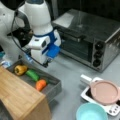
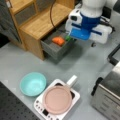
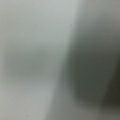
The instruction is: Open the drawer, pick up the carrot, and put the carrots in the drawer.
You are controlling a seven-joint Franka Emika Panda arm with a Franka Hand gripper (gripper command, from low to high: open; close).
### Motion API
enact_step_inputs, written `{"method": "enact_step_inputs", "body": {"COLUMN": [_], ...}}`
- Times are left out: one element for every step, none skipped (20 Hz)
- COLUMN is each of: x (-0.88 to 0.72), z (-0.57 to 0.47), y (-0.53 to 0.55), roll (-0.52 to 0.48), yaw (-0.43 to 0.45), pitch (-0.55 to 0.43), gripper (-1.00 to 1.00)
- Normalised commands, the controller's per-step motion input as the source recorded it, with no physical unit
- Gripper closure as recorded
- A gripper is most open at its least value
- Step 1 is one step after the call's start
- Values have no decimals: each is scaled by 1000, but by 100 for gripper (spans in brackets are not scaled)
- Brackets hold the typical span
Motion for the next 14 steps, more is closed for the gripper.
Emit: {"method": "enact_step_inputs", "body": {"x": [-33,-29,-25,-18,-12,-1,37,74,107,138,178,188,195,197], "z": [-10,-6,2,25,44,59,85,100,110,121,131,131,130,123], "y": [132,137,140,136,131,113,74,43,28,14,10,4,0,-12], "roll": [-150,-154,-170,-190,-188,-184,-188,-98,-11,14,44,131,153,176], "yaw": [-275,-249,-229,-210,-191,-164,-131,-107,-101,-84,-83,-90,-92,-90], "pitch": [121,126,150,206,241,257,271,240,196,172,159,137,133,124], "gripper": [-100,-100,-100,-100,-100,-100,-100,-100,-100,-100,-100,-100,-100,-100]}}
